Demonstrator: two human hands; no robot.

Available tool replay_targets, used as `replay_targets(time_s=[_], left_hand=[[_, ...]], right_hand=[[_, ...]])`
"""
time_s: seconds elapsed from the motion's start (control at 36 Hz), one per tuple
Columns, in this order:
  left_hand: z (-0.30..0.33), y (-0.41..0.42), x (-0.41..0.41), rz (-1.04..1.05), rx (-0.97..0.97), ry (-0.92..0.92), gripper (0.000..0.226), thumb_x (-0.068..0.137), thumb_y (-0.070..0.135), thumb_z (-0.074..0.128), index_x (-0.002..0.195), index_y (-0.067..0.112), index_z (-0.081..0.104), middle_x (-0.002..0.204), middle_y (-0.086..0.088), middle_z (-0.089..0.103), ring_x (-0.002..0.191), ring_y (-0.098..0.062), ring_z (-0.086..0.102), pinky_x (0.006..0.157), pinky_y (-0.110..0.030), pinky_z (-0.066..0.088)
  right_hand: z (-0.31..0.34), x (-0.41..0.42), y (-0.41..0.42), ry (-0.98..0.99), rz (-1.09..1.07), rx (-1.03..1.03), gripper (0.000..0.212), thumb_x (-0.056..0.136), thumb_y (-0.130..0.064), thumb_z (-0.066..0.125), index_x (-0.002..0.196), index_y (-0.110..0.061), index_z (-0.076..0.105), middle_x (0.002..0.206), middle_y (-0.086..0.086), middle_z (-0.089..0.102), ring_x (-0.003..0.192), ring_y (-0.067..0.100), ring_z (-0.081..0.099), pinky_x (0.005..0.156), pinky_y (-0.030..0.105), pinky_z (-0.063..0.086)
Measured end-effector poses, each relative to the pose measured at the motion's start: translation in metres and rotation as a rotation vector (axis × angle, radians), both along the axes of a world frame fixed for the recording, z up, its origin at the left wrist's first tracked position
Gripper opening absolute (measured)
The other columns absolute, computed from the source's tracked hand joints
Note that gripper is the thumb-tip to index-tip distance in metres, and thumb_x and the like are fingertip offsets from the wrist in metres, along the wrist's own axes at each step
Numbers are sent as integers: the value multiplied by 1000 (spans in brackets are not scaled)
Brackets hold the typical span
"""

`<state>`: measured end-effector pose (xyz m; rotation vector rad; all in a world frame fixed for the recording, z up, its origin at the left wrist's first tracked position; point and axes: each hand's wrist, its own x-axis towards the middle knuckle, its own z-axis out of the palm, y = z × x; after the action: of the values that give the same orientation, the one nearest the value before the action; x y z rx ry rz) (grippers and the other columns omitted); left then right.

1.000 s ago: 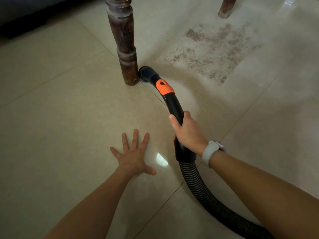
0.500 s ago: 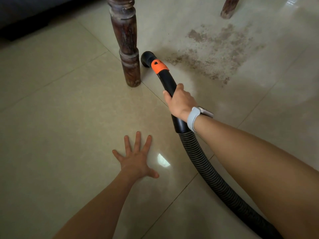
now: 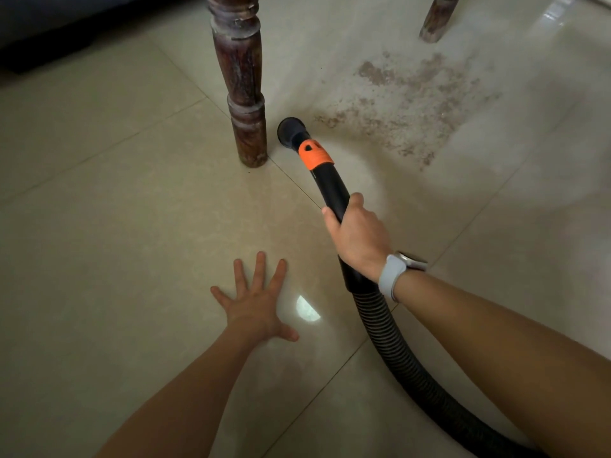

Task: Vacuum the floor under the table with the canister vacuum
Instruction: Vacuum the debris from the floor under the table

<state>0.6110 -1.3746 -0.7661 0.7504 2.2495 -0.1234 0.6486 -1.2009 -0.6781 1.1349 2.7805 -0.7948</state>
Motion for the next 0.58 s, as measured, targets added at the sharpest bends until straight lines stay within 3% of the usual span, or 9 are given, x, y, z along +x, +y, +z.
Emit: replay_targets(time_s=[0.14,0.39,0.58], left_hand=[[2,1,0,0,-5,-3,135,56,69,74,139,45,-30,146,6,-44,135,-36,-37,101,-75,1],[1,0,0,-7,-7,-1,136,57,70,74,139,44,-31,146,5,-45,134,-37,-38,101,-76,1],[3,2,0,-12,-16,2,135,57,71,73,138,45,-31,146,5,-44,135,-37,-36,102,-75,2]], right_hand=[[2,-19,13,-32,-23,27,38,98,-44,40,111,-8,37,82,5,51,66,29,49,58,32,35],[11,-52,36,-13,-141,-64,42,98,-44,41,119,-8,39,104,12,60,87,35,59,69,37,43],[1,-27,24,40,-159,-105,40,97,-44,41,114,-7,39,97,14,63,81,36,63,72,46,53]])
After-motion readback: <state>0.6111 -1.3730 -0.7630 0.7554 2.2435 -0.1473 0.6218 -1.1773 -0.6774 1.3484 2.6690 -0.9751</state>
